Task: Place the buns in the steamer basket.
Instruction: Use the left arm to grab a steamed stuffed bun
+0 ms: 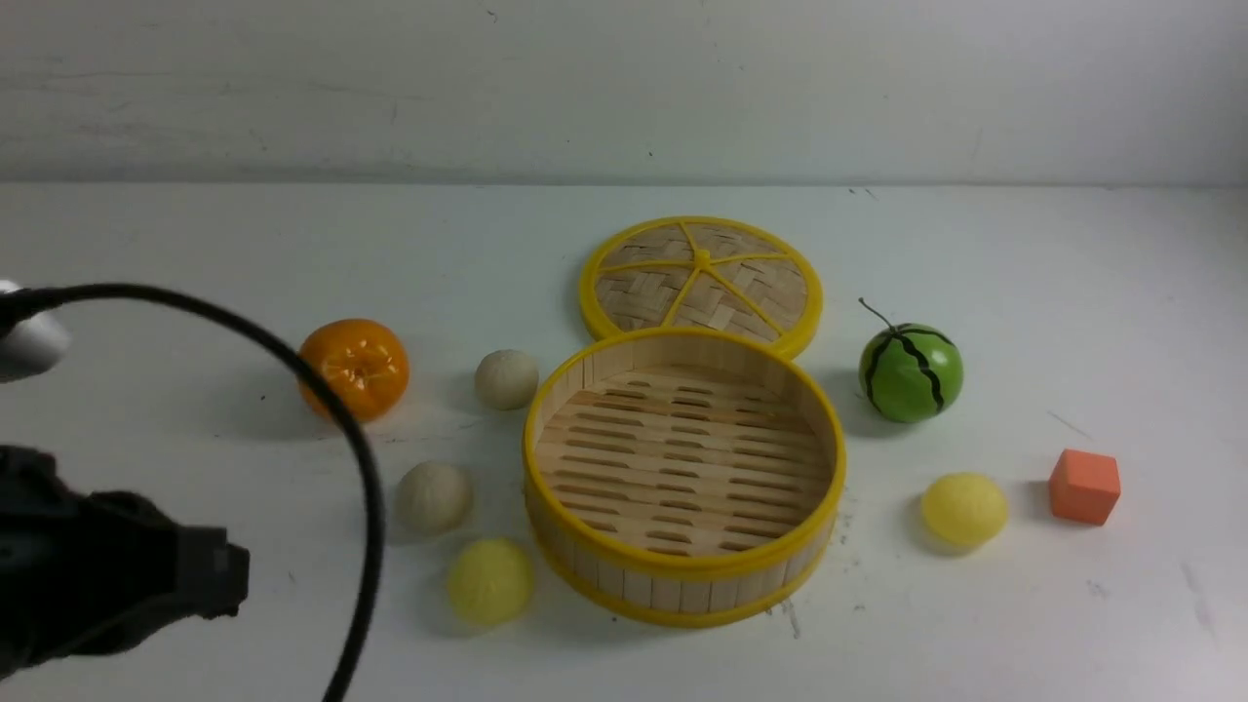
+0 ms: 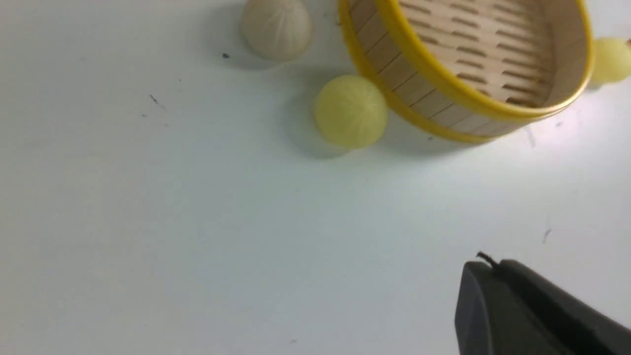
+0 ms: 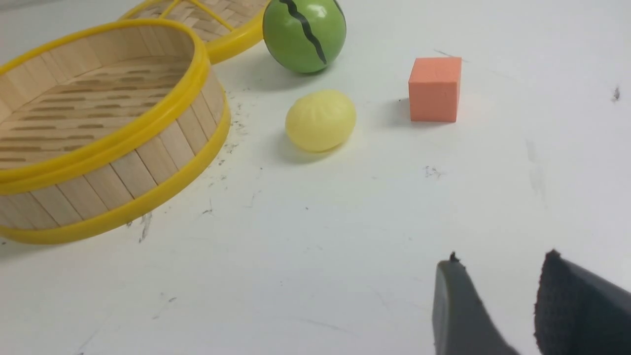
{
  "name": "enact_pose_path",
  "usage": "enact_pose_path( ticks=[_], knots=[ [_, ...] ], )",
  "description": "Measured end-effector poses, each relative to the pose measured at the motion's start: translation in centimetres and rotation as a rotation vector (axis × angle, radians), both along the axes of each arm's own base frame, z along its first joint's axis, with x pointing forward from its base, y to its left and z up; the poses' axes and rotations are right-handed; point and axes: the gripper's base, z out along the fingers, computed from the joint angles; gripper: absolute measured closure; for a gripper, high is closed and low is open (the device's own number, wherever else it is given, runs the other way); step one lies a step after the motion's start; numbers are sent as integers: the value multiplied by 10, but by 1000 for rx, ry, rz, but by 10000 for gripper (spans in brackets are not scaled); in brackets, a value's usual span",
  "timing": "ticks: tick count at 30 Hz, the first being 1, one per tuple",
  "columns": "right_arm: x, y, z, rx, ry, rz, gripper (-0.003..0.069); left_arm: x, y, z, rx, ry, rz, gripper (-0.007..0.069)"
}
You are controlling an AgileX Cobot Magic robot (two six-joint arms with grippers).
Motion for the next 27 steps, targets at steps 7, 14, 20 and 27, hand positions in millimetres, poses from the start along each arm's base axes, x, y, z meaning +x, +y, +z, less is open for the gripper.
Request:
enact_pose_path(
  ticks=[7,14,20,27],
  knots=[
    [0,0,0,0,0,0,419,74,-53,-29,160,228,-233,638],
    [0,0,0,0,0,0,419,82,-111,-53,342,257,-400,638],
    [0,0,0,0,0,0,419,102,-121,-77,410,203,-399,638],
    [0,0,0,0,0,0,419,121,-111,-85,399,166,-341,541]
  ],
)
